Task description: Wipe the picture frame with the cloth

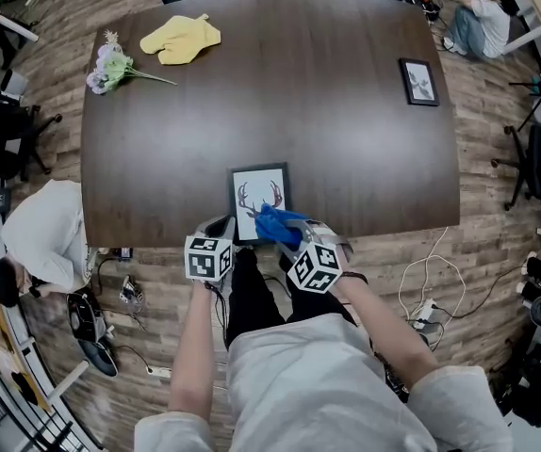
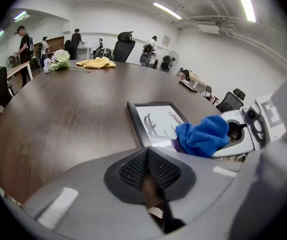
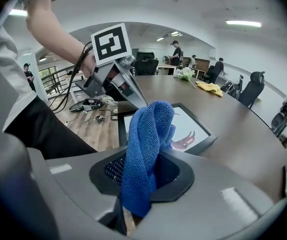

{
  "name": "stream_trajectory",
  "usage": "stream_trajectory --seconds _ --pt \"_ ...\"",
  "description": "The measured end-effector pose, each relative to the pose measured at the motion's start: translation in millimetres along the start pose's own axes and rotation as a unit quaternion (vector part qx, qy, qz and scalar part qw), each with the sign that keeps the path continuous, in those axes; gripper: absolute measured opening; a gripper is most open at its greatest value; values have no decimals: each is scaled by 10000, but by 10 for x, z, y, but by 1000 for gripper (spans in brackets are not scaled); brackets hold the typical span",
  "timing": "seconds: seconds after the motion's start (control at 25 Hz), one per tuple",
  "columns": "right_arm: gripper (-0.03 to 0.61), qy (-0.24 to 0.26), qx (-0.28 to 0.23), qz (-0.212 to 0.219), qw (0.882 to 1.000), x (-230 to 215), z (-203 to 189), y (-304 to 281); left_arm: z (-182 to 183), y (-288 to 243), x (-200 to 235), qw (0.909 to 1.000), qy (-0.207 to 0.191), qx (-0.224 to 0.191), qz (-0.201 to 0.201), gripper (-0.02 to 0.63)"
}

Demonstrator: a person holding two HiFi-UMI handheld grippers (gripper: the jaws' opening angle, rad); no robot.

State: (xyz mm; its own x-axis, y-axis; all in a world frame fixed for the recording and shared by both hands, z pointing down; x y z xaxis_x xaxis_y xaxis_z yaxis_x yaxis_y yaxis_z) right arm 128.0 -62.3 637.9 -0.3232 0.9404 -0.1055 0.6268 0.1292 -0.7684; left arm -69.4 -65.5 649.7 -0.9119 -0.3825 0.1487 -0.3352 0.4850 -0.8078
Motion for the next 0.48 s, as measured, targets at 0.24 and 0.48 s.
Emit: stream_trajectory --seconds 0.24,0.48 --pt "84 21 -7 -14 10000 27 -69 113 -25 21 -24 9997 182 -14 189 54" --pt "84 -271 55 -202 9994 30 -220 232 -1 6 -5 9995 167 -56 269 54"
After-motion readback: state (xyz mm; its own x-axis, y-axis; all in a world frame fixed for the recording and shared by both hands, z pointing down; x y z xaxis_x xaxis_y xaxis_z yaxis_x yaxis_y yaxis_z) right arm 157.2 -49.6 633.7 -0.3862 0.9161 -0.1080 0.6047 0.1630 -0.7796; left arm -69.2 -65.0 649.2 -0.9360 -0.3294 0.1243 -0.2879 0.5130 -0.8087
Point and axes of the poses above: the fingertips, and each gripper's own axes: y backward along the fingers, x to its left, z out of its top, the point moved 8 cm from there along y, backward along the fingers, and after that the axes turned 12 degrees about -y, right-handed, at the moved point
